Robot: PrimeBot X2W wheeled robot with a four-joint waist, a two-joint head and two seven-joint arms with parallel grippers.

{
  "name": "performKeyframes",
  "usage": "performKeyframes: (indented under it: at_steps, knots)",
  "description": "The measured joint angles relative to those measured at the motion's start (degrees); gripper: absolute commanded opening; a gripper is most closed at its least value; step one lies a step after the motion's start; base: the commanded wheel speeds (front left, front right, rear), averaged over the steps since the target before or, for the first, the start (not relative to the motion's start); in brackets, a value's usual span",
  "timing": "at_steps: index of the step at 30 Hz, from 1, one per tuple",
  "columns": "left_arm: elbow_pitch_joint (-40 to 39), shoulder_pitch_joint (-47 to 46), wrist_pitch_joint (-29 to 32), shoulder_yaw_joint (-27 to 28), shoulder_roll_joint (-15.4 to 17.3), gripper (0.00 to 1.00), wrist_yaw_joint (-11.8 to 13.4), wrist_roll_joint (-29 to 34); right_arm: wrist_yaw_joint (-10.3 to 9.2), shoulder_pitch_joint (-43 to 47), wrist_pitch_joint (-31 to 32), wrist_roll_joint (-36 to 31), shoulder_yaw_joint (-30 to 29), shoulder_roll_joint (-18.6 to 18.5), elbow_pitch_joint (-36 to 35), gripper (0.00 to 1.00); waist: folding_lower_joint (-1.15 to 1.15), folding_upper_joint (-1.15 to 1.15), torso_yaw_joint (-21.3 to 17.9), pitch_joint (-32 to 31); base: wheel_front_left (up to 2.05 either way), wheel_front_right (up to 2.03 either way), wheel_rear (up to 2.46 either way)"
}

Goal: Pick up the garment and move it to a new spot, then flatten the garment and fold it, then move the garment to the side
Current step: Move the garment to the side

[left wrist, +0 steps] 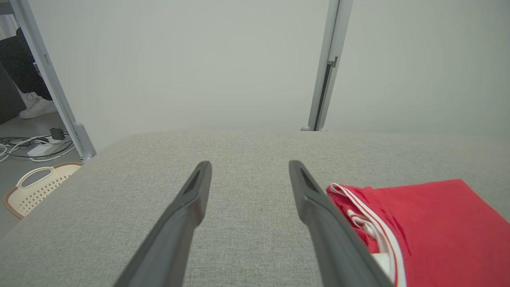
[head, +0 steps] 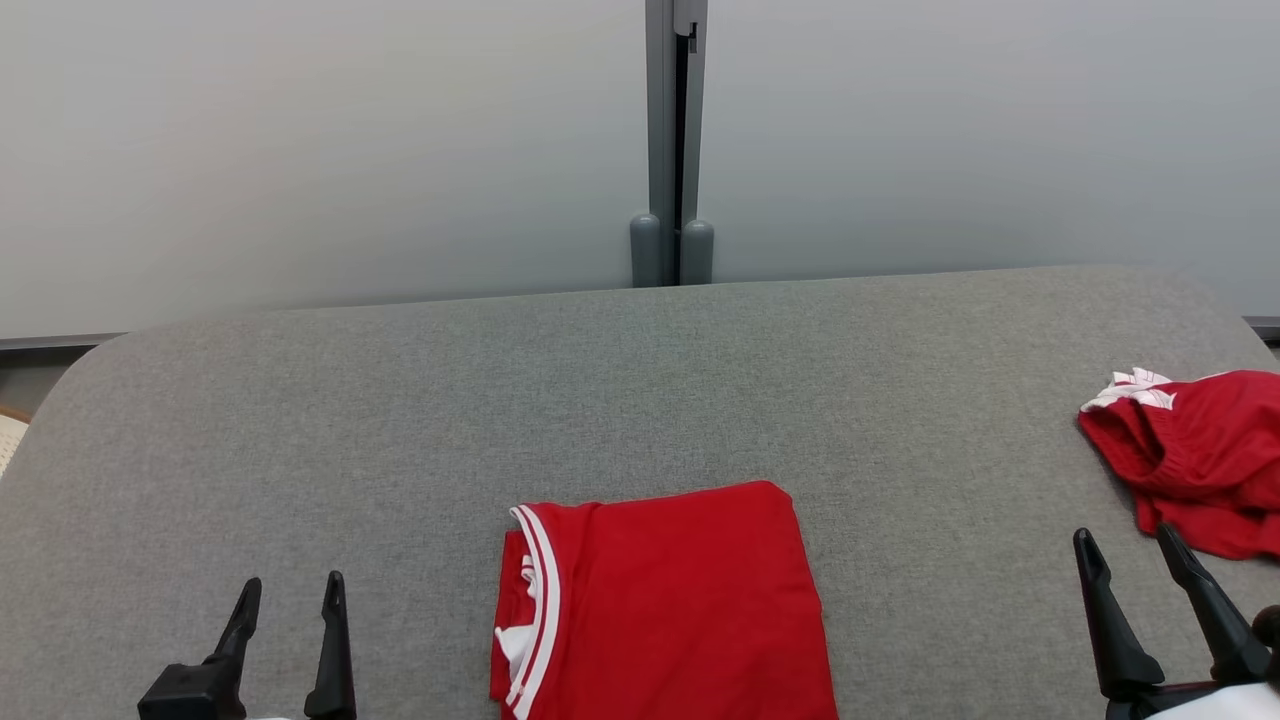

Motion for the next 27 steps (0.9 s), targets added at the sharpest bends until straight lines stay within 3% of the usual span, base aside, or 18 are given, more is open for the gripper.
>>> performKeyframes:
  at_steps: [15,27]
  knots:
    - [-1.25,-4.01,-0.56,-1.91,-1.0,1.0,0.44,0.13,0.0,-0.21,1.78,0.22,1.19,-0.4,1.67,1.0,0.0,0.0,2.31,2.8,0.0,0.0,0.0]
    - [1.41,-16.63,-3.71,-5.97,-5.78,1.0,-1.13,1.68,0.0,-10.42,1.9,2.42,10.6,1.65,19.2,1.0,0.0,0.0,10.92,13.25,0.0,0.0,0.0]
